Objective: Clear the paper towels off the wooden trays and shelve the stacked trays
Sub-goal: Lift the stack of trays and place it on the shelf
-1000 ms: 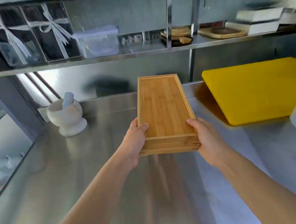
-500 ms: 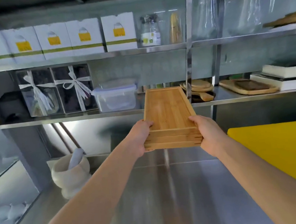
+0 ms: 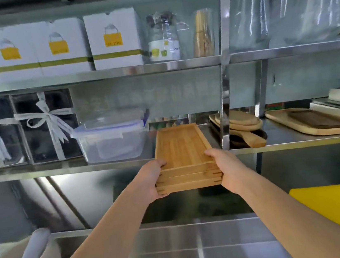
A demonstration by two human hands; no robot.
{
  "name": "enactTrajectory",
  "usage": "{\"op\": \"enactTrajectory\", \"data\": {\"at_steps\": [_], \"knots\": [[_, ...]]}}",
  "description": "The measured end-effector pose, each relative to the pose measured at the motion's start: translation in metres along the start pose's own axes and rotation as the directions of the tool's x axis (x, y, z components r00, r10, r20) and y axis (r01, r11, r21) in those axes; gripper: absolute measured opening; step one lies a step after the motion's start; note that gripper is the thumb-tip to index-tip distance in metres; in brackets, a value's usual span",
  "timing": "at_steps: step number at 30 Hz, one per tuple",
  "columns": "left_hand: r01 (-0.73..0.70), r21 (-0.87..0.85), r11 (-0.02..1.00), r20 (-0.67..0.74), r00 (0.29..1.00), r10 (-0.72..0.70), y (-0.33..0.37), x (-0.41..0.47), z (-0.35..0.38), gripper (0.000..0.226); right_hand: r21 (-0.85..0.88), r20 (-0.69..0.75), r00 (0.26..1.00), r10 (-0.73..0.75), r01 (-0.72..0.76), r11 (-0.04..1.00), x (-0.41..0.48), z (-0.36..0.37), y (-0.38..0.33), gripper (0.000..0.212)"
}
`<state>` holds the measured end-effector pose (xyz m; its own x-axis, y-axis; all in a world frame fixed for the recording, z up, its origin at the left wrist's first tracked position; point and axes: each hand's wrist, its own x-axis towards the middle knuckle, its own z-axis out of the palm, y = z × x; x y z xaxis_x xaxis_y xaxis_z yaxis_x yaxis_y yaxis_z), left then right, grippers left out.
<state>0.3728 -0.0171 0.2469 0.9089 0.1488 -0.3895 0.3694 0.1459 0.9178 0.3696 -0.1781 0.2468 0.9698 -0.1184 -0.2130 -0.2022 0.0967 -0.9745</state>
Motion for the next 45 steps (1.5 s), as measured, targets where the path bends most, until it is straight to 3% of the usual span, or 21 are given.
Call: {"op": "enactTrajectory", "data": {"at_steps": [5, 7, 12, 15, 17, 19, 23, 28, 34, 42, 45], "knots": [[-0.042, 0.005, 0.999, 0.036, 0.998, 0.042, 0.009, 0.052, -0.001, 0.022, 0.041, -0.012, 1.0, -0.02, 0.02, 0.999, 0.056, 0.013, 0.008, 0.03], [-0.051, -0.014, 0.999, 0.062, 0.997, 0.052, 0.014, 0.067, -0.002, 0.029, 0.06, -0.012, 0.999, -0.033, 0.034, 0.998, 0.07, 0.018, 0.009, 0.028], [-0.15, -0.123, 0.981, 0.288, 0.941, 0.18, 0.012, 0.086, -0.009, 0.053, 0.023, 0.136, 0.986, -0.101, 0.099, 0.995, 0.085, 0.011, 0.005, 0.051], [-0.417, 0.093, 0.904, 0.384, 0.853, 0.354, -0.013, 0.085, -0.024, 0.056, -0.212, 0.08, 0.967, -0.241, 0.253, 0.944, 0.077, 0.001, 0.016, 0.06], [-0.573, 0.264, 0.776, 0.355, 0.805, 0.475, -0.032, 0.084, -0.033, 0.053, -0.368, 0.158, 0.914, -0.374, 0.406, 0.837, 0.067, -0.003, 0.029, 0.066], [-0.628, 0.351, 0.695, 0.304, 0.778, 0.55, -0.043, 0.082, -0.036, 0.055, -0.451, 0.252, 0.872, -0.42, 0.49, 0.746, 0.061, -0.005, 0.041, 0.07], [-0.651, 0.455, 0.607, 0.217, 0.743, 0.634, -0.042, 0.077, -0.028, 0.053, -0.541, 0.215, 0.85, -0.481, 0.514, 0.666, 0.067, -0.005, 0.05, 0.067], [-0.615, 0.471, 0.632, 0.173, 0.767, 0.618, -0.032, 0.083, -0.027, 0.049, -0.583, 0.231, 0.81, -0.538, 0.558, 0.59, 0.074, 0.001, 0.048, 0.054], [-0.608, 0.473, 0.637, 0.114, 0.76, 0.64, -0.021, 0.11, -0.022, 0.04, -0.678, 0.188, 0.833, -0.52, 0.493, 0.545, 0.102, 0.009, 0.043, 0.05], [-0.454, 0.809, 0.372, 0.039, 0.674, 0.738, -0.01, 0.135, -0.018, 0.026, -0.783, 0.139, 0.859, -0.492, 0.4, 0.477, 0.133, 0.016, 0.035, 0.052], [-0.479, 0.755, 0.448, -0.003, 0.681, 0.732, -0.01, 0.137, -0.012, 0.023, -0.791, 0.123, 0.864, -0.488, 0.382, 0.478, 0.139, 0.016, 0.032, 0.05]]}}
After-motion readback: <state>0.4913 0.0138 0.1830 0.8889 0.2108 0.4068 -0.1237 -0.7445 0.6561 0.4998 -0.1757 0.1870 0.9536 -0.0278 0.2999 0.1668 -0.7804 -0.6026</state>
